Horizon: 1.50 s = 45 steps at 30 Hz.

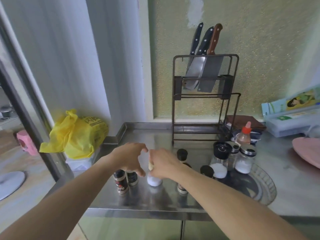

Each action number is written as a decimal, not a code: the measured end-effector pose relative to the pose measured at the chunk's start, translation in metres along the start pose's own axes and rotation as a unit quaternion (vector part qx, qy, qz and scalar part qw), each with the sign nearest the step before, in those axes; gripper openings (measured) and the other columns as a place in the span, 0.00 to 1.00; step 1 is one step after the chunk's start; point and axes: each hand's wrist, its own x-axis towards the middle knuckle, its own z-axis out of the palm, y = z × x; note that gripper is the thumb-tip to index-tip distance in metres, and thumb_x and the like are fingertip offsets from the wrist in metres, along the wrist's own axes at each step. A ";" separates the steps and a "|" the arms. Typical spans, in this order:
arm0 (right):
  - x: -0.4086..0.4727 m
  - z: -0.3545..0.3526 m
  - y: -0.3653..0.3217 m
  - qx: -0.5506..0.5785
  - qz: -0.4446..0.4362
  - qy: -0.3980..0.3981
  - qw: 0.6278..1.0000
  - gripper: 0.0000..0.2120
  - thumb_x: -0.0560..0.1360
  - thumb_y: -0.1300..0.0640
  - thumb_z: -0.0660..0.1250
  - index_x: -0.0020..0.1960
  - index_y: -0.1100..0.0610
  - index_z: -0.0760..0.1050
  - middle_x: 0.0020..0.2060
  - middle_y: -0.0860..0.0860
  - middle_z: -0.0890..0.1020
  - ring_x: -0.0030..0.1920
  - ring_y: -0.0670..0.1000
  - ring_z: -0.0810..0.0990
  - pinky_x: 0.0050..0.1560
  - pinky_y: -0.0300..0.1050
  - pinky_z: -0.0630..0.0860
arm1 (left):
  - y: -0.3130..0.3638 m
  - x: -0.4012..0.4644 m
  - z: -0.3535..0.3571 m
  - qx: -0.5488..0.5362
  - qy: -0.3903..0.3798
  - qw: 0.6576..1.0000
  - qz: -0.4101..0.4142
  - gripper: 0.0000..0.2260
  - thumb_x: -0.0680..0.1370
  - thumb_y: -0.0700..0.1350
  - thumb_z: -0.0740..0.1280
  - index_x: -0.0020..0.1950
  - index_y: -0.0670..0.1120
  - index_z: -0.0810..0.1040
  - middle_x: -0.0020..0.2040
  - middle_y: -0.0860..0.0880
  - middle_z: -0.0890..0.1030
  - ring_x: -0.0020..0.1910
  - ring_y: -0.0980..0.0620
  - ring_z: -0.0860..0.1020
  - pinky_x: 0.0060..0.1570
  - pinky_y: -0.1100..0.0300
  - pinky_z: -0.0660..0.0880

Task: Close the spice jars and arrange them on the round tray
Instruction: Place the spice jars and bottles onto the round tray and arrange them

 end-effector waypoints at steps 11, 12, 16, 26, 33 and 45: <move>-0.123 -0.160 0.115 0.121 0.135 0.218 0.959 0.28 0.66 0.46 0.81 0.61 0.53 0.74 0.56 0.47 0.79 0.55 0.52 0.79 0.56 0.53 0.79 | 0.116 0.006 -0.047 -0.145 0.124 0.970 0.149 0.30 0.73 0.52 0.77 0.73 0.52 0.71 0.68 0.51 0.78 0.64 0.50 0.77 0.65 0.55 0.73; -0.135 -0.162 0.133 0.119 0.165 0.225 0.953 0.29 0.66 0.45 0.81 0.62 0.51 0.74 0.56 0.46 0.79 0.55 0.51 0.79 0.55 0.53 0.79 | 0.134 0.011 -0.046 -0.149 0.129 0.966 0.165 0.29 0.74 0.53 0.76 0.72 0.51 0.72 0.68 0.50 0.79 0.64 0.49 0.77 0.65 0.55 0.73; -0.170 -0.142 0.197 0.110 0.275 0.212 0.931 0.29 0.64 0.47 0.82 0.60 0.52 0.76 0.54 0.50 0.81 0.51 0.52 0.78 0.47 0.48 0.74 | 0.195 0.032 -0.030 -0.173 0.125 0.958 0.190 0.26 0.75 0.56 0.74 0.70 0.51 0.74 0.67 0.50 0.79 0.64 0.49 0.77 0.64 0.53 0.74; -0.175 -0.059 0.261 0.113 0.348 0.140 0.920 0.21 0.64 0.51 0.77 0.55 0.53 0.77 0.49 0.51 0.84 0.50 0.55 0.82 0.50 0.51 0.80 | 0.254 0.088 -0.025 -0.179 0.133 0.961 0.164 0.17 0.78 0.56 0.70 0.56 0.44 0.78 0.56 0.44 0.83 0.54 0.43 0.81 0.57 0.48 0.79; -0.170 -0.044 0.278 0.097 0.321 0.137 0.932 0.20 0.65 0.48 0.75 0.56 0.50 0.76 0.50 0.47 0.83 0.51 0.53 0.81 0.48 0.48 0.79 | 0.316 0.176 -0.013 -0.116 0.115 0.972 0.171 0.17 0.75 0.56 0.72 0.35 0.45 0.75 0.33 0.49 0.76 0.37 0.47 0.76 0.34 0.56 0.70; -0.168 0.007 0.309 0.225 0.248 0.203 0.920 0.22 0.66 0.45 0.76 0.57 0.44 0.75 0.49 0.40 0.83 0.49 0.44 0.81 0.51 0.46 0.80 | 0.342 0.239 0.016 -0.166 0.039 0.973 0.156 0.14 0.69 0.47 0.81 0.48 0.43 0.82 0.44 0.49 0.82 0.43 0.50 0.79 0.38 0.62 0.71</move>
